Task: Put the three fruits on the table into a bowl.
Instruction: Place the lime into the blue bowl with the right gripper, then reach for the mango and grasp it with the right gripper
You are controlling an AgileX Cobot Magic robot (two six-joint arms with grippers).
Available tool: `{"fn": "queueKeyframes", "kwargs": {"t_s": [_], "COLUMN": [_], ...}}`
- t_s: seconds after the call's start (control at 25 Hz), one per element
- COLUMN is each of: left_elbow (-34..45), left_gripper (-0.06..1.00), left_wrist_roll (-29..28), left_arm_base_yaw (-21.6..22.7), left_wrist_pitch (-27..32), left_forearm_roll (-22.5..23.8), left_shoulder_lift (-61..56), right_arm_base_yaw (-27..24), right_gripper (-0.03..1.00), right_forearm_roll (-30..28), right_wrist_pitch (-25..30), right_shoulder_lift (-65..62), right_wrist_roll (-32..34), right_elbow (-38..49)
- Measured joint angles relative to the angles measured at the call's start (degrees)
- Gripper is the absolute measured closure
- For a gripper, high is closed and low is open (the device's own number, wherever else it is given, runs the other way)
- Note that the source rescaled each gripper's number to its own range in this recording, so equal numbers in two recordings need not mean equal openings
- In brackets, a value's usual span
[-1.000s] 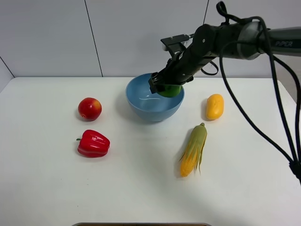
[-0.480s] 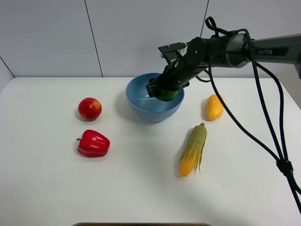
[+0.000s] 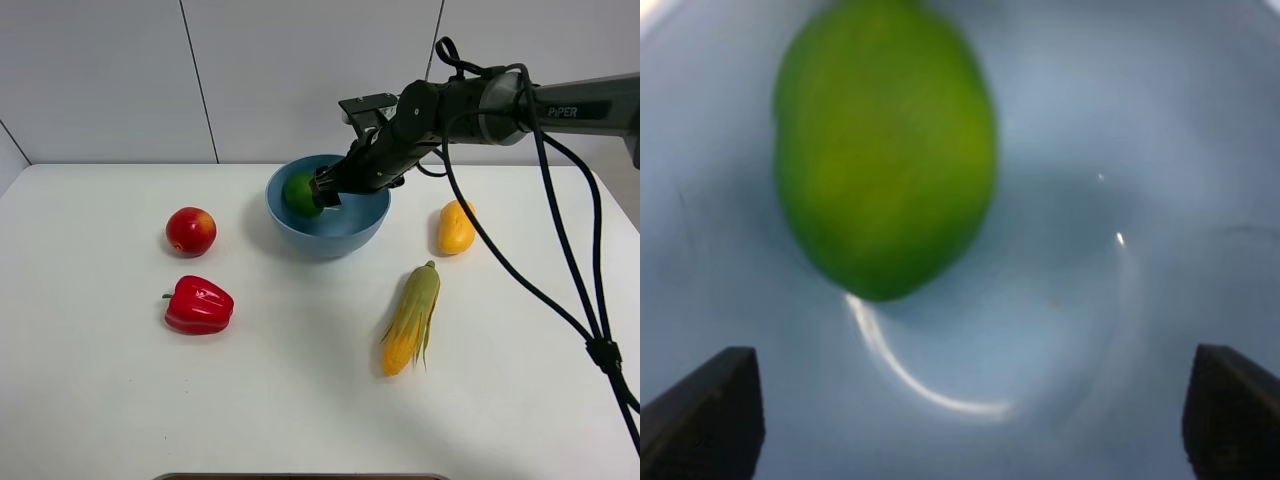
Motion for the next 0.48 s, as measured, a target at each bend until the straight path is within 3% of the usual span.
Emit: {"fn": "queueKeyframes", "kwargs": {"t_s": [0.16,0.48], "left_elbow": [0.0,0.0], "left_gripper": [-0.06,-0.06], "left_wrist_roll": [0.0,0.0], "left_arm_base_yaw": [0.0,0.0], "left_wrist_pitch": [0.0,0.0], "left_forearm_roll": [0.0,0.0], "left_shoulder_lift": [0.0,0.0], "right_arm_base_yaw": [0.0,0.0], "right_gripper": [0.34,0.34], "right_forearm_roll": [0.0,0.0], "right_wrist_pitch": [0.7,5.9], "right_shoulder_lift": [0.0,-6.1], "right_wrist_roll": [0.0,2.1], "right_elbow": [0.0,0.0]}}
